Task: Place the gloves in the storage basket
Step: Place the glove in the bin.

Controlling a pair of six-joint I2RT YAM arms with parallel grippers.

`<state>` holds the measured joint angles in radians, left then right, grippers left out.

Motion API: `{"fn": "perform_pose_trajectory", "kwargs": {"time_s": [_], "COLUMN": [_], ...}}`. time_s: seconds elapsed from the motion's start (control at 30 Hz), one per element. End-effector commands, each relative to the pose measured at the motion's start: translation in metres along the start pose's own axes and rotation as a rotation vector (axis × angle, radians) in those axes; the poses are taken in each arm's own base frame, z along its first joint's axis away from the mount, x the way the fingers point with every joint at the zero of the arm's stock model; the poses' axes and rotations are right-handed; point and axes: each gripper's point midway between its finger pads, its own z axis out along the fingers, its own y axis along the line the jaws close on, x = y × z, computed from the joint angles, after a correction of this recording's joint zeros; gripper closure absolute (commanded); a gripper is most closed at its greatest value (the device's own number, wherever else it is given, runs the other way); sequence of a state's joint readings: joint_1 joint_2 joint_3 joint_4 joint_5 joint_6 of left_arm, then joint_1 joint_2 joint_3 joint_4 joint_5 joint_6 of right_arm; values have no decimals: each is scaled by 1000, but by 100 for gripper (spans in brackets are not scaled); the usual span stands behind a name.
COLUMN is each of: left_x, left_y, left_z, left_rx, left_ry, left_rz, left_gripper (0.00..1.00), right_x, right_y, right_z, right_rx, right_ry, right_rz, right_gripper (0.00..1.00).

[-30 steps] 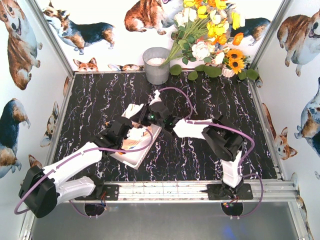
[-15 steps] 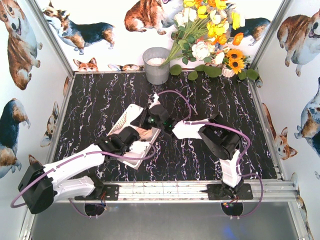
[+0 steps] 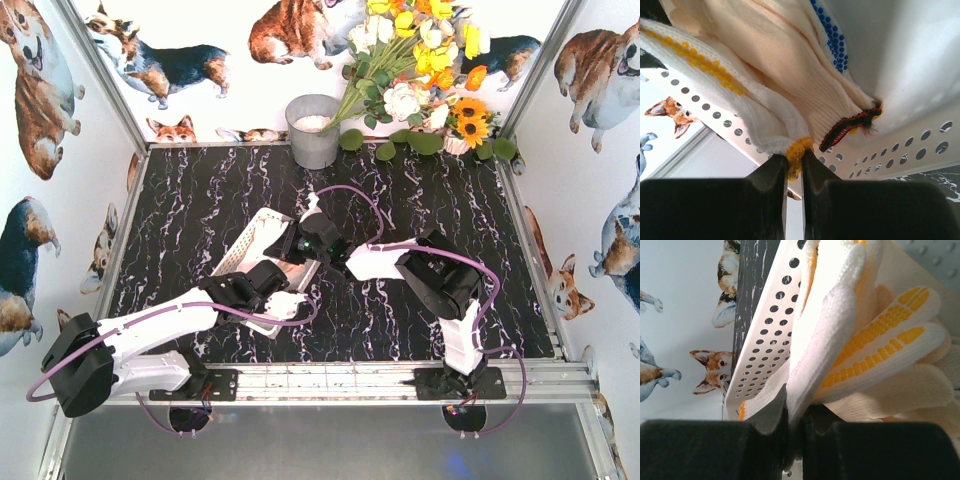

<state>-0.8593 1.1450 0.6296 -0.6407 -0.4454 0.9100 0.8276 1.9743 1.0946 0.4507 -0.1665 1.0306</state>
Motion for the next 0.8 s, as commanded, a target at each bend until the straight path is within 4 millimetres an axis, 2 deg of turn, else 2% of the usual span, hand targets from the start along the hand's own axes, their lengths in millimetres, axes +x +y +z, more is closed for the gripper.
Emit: {"fn": "perform_pose_trajectory", "kwargs": {"time_s": [0.0,0.07,0.27,0.4,0.57,0.67,0.77], "left_x": [5,3,6,3,-5,-8,-9], "left_y": [-22,-22,-16,1,33,43,55], "left_z": [0,0,-2,-8,-25,-35,-45], "left_rx": [95,104,78,36,-20,-36,-72], "left_ry": [20,15,39,33,-4,-20,-36], "left_rz": [2,-2,-22,-98,-205,-253,-313], "left_gripper": [98,92,66,58,46,39,37], "right_x": [-14,-12,-3,1,5,6,7], "right_y": [10,9,5,4,3,2,0], "right_z": [2,2,2,3,3,3,3], "right_rx": [-43,-39,-27,-25,-21,-13,-8], "right_ry": [-47,-43,-23,-16,-8,-7,-8], "right_rz": [-7,-2,-5,-2,-7,-12,-12], "right_gripper": [100,100,100,100,100,100,100]}}
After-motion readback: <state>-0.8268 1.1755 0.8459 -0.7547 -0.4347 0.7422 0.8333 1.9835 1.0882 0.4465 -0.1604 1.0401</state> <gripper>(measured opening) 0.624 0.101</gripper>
